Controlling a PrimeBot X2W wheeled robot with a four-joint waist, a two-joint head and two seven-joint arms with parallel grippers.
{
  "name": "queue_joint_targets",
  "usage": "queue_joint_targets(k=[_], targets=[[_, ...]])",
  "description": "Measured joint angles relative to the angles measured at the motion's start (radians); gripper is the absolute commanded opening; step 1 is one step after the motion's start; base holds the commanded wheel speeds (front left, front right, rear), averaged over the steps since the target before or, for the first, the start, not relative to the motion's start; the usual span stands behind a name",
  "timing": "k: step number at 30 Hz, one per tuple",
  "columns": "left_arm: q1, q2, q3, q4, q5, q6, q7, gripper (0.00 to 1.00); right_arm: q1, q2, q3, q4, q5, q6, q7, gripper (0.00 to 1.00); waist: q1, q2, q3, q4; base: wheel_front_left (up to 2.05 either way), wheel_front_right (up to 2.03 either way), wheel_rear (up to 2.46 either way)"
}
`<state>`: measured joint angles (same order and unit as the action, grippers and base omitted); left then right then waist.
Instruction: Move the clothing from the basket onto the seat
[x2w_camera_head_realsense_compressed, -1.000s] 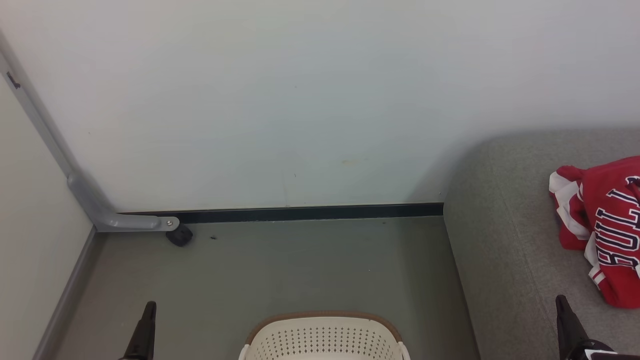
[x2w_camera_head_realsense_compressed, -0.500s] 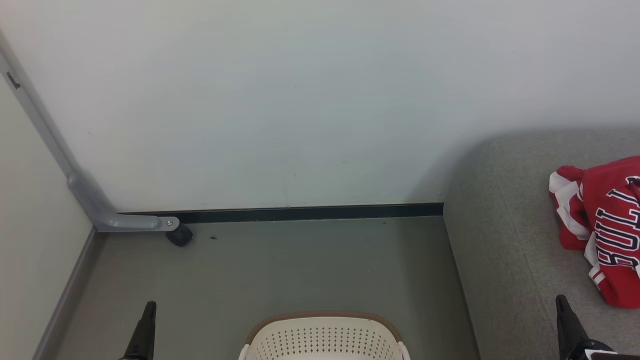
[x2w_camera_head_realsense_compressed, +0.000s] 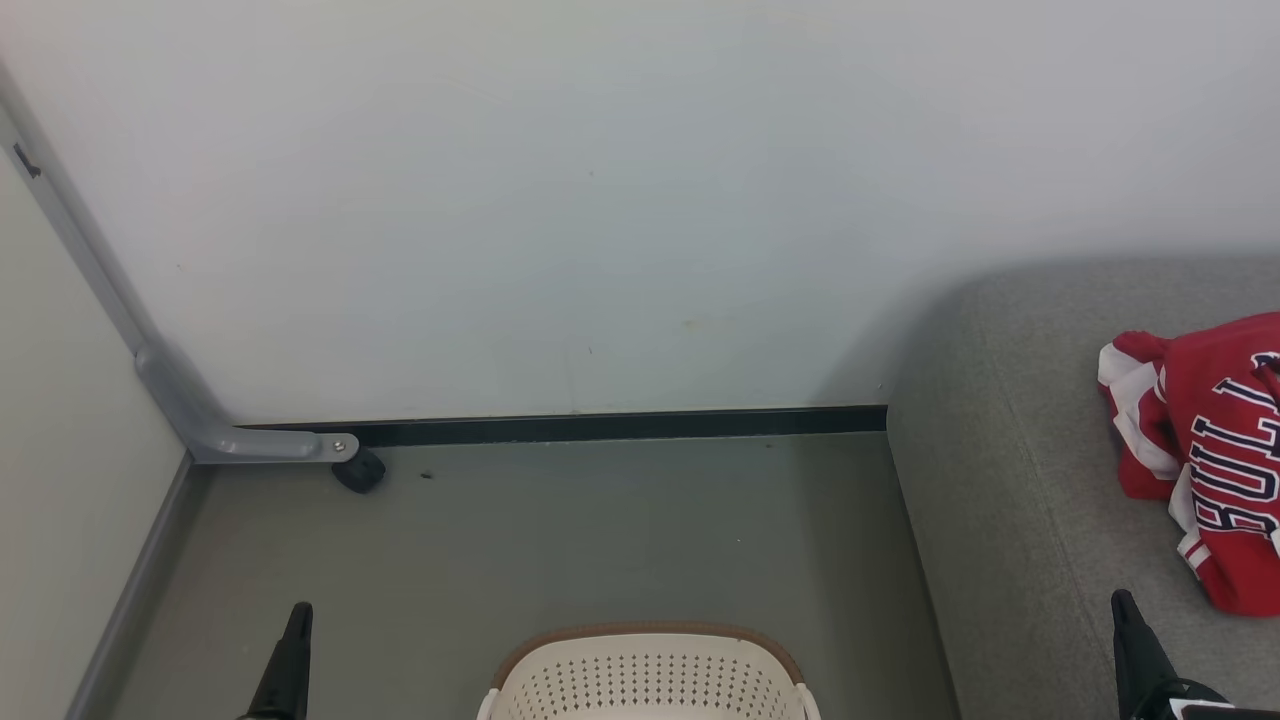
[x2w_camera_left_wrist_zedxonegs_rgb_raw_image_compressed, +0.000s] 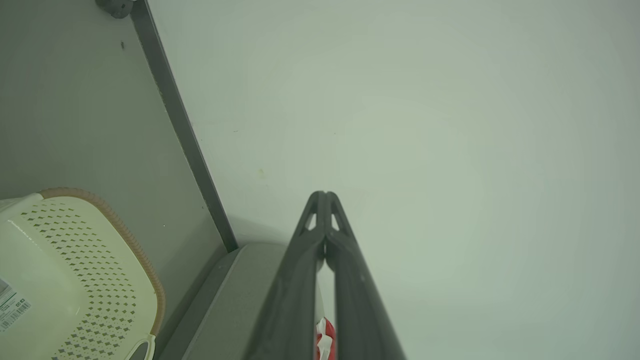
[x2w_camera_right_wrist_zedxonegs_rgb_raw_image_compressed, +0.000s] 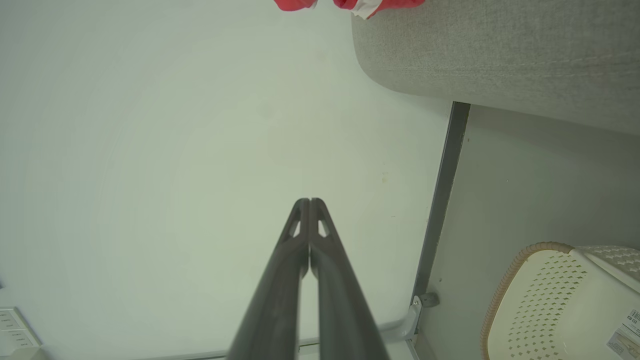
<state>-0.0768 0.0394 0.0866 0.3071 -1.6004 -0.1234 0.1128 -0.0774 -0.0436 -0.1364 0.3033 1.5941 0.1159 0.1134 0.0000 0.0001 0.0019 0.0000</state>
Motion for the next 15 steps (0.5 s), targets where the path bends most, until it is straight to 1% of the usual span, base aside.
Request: queue_joint_targets(k=[15], targets=[[0.000,0.000,0.000,-0.001,0.000,0.000,0.000,0.00,0.000,0.000,0.000,0.000,0.000,0.000,0.000,0.00,0.0000,0.0000,0.000,0.000,0.00,0.00,0.00]])
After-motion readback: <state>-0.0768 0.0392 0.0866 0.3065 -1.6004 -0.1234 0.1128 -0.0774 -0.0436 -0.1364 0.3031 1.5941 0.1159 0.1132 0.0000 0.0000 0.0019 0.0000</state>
